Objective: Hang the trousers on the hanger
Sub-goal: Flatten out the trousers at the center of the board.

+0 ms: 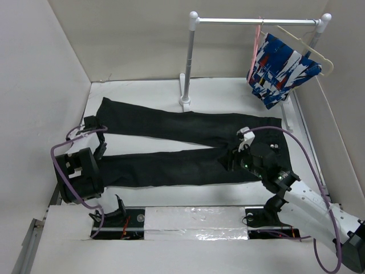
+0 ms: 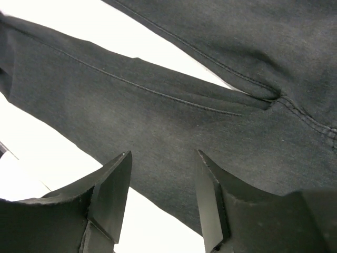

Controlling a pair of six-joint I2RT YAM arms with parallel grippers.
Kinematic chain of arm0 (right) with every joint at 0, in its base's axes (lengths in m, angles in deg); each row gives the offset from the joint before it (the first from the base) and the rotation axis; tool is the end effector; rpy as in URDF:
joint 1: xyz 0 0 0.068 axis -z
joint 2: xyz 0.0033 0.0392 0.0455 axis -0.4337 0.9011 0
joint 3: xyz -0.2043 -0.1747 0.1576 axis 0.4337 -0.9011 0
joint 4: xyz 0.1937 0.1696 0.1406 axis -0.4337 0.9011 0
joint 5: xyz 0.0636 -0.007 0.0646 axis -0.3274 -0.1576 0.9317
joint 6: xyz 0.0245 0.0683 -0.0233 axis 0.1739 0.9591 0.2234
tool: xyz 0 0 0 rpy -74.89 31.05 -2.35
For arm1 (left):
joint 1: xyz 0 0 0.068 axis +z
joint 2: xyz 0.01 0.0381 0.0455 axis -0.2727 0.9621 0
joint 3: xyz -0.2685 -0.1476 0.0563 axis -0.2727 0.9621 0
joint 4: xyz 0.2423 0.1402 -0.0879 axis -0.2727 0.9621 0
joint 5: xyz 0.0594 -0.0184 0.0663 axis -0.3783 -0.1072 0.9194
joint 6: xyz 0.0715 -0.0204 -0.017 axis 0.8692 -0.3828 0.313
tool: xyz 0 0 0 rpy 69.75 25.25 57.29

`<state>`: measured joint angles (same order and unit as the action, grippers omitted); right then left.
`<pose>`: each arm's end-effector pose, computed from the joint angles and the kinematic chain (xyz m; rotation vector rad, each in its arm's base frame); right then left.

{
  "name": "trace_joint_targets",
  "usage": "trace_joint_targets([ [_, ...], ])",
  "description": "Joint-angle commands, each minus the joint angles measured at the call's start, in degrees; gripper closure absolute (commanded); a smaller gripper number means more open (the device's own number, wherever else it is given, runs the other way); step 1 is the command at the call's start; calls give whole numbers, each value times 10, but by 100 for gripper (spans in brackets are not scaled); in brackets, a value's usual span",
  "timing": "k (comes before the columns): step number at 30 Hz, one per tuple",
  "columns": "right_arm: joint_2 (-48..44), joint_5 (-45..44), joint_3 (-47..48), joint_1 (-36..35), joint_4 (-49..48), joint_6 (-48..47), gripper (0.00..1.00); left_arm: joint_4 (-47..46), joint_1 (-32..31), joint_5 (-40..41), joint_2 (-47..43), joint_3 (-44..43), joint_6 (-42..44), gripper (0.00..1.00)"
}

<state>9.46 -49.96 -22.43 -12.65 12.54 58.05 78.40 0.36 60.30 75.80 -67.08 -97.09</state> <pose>0.1569 0.1271 0.2455 -0.3997 1.9956 0.6584 0.2952 0.1121 0.1688 -1.4781 2.1158 0.3404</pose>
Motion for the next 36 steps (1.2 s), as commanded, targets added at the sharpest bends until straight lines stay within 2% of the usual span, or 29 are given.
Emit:
trace_joint_targets([
  [1, 9, -22, 3, -4, -18, -4, 46, -45, -10, -12, -1, -72, 12, 100],
  [5, 44, -55, 11, 1, -12, 2, 52, -52, -18, -20, 47, -164, 29, 100],
  [6, 47, -59, 13, 7, -12, 4, 49, -42, -18, -15, 87, -207, 33, 100],
  [7, 48, -61, 14, 7, -12, 5, 46, -25, -18, -6, 109, -229, 36, 95],
  [8, 50, -62, 14, 7, -13, 5, 43, 16, -18, 4, 155, -253, 38, 80],
  [9, 51, -64, 16, 13, -12, 6, 30, 31, -18, 15, 175, -292, 43, 65],
  [10, 49, -65, 18, 13, -11, 6, 25, 44, -18, 16, 189, -305, 49, 51],
  [11, 48, -66, 18, 13, -11, 5, 21, 51, -18, 11, 198, -313, 56, 25],
  [12, 48, -65, 18, 13, -11, 5, 19, 45, -18, 2, 193, -306, 69, 17],
  [13, 44, -65, 18, 19, -10, 6, 16, 34, -18, -4, 182, -293, 70, 14],
  [15, 40, -69, 19, 19, -5, 10, 18, 1, -18, -19, 123, -246, 68, 13],
  [16, 32, -75, 18, 19, -3, 13, 23, -12, -18, -22, 98, -228, 67, 12],
  [17, 26, -81, 14, 19, -1, 15, 31, -26, -18, -25, 71, -210, 65, 13],
  [18, 20, -90, 11, 19, 3, 21, 63, -29, -18, -22, 17, -178, 63, 15],
  [19, 14, -94, 8, 19, 5, 25, 79, -30, -18, -22, -10, -159, 58, 16],
  [20, 2, -98, 5, 19, 10, 29, 92, -36, -18, -26, -41, -136, 55, 19],
  [21, -5, -98, -3, 19, 14, 35, 99, -40, -18, -31, -100, -112, 52, 20],
  [25, -31, -83, -23, 19, 13, 39, 100, -60, 16, -104, -237, 47, 30, 27],
  [29, -52, -52, -31, 19, 25, 43, 97, -38, 22, -69, -319, 125, -6, 27],
  [32, -59, -36, -33, 19, 23, 43, 93, -49, 49, -65, -325, 153, -28, 25],
  [36, -58, -5, -30, 19, 32, 36, 76, -83, 100, -89, -251, 158, -38, 25],
])
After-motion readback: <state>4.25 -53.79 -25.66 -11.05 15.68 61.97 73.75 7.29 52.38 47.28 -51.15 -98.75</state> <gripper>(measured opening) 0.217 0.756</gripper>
